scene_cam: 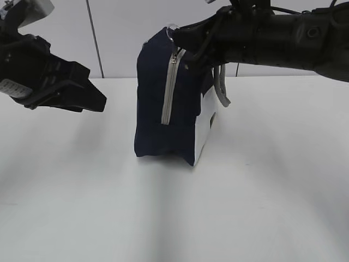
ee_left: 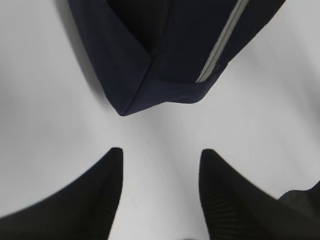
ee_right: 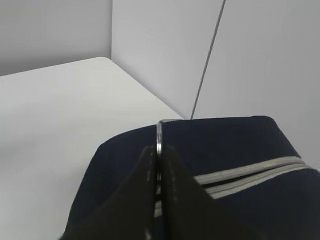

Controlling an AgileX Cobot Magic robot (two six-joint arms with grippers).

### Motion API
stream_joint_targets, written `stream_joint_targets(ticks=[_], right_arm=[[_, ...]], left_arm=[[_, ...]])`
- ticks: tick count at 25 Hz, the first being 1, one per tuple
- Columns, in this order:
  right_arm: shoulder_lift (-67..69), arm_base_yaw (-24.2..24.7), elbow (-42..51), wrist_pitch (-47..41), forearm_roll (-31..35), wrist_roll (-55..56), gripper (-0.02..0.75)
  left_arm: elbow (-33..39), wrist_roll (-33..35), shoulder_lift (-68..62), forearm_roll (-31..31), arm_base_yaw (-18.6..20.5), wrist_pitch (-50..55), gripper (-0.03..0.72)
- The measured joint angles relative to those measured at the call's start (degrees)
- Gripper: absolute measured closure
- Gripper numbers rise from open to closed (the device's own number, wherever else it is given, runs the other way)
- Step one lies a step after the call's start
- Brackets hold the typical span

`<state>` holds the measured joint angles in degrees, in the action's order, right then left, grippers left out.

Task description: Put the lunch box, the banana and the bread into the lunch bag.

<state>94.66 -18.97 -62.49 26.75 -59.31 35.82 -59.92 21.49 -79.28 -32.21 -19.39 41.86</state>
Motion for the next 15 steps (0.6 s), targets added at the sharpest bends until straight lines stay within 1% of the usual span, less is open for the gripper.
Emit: stream_joint_targets(ticks=[6, 9, 15], right_arm=[[2.0, 0.0, -2.2, -2.4, 3.1, -0.1, 0.754], [2.3, 0.0, -2.5, -3.6, 6.0, -0.1, 0.754], [3.2, 0.0, -2.8, -4.0, 9.4, -0.2, 0.754]], left_arm=[[0.0, 1.3, 0.0, -0.5, 0.0, -0.8, 0.328], [0.0, 2.6, 0.0, -0.5, 0.0, -1.0, 0.328], [0.0, 4.0, 0.0, -1.3, 0.0, -3.2, 0.328]])
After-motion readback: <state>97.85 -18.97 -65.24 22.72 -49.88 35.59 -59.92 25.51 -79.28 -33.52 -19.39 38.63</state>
